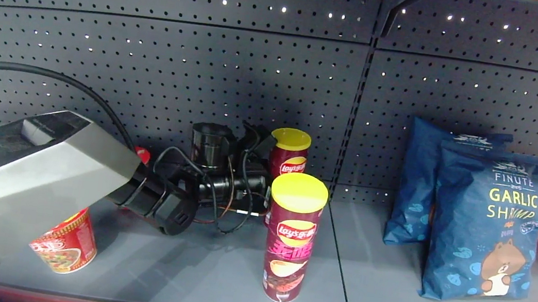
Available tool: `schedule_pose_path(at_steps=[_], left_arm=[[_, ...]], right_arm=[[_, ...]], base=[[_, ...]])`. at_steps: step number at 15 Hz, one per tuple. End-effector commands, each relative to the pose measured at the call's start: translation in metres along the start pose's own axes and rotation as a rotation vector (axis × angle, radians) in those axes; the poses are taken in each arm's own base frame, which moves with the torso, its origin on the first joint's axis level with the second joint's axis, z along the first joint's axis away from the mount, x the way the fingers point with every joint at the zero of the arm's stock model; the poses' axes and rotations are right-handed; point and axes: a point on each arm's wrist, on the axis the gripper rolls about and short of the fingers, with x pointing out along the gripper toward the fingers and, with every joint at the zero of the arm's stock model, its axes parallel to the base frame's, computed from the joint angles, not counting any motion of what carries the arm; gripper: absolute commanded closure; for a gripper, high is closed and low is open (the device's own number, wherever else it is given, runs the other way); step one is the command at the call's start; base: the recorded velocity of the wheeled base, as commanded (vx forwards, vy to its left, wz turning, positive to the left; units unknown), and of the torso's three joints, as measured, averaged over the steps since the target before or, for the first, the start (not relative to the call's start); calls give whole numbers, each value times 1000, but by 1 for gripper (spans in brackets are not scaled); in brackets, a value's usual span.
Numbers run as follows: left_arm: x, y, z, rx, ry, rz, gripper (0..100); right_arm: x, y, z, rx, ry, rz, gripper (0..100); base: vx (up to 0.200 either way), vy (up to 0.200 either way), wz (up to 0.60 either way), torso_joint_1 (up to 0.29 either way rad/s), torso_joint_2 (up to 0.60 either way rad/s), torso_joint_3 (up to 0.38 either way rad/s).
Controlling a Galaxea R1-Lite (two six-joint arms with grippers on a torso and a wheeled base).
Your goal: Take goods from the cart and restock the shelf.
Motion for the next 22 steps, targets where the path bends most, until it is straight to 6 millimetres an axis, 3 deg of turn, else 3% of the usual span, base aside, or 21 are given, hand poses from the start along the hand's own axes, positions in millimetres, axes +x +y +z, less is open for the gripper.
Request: schedule_pose_path(at_steps=[1,4,5,7,8,14,17,18,22], left_arm=[[-3,-1,3,3,-3,5,0],[-17,-5,13,12,-11,14,0],[-30,-12,18,10,-4,17,0],[-43,-18,17,12,9,22,0],[-60,-27,17,32,-12,28,0],[-108,-31,11,39,-36,97,0],[-133,-27,31,65,-87,155,0],[-148,-29,48,88,-127,187,0],[-203,-72,96,47,-144,372,0]], right_arm=[[0,0,0,-1,2,1,0],[0,0,0,-1,1,2,0],[0,0,0,-1,2,1,0],[0,0,0,-1,2,1,0],[0,0,0,-1,0,2,0],[0,0,0,1,0,2,0],[0,0,0,1,0,2,0],[0,0,0,-7,1,4,0],[0,0,0,-16,-1,13,0]], base=[[0,0,0,0,0,0],[0,0,0,0,0,0],[0,0,0,0,0,0],[0,0,0,0,0,0],[0,0,0,0,0,0],[0,0,0,0,0,0],[0,0,0,0,0,0],[0,0,0,0,0,0],[0,0,0,0,0,0]])
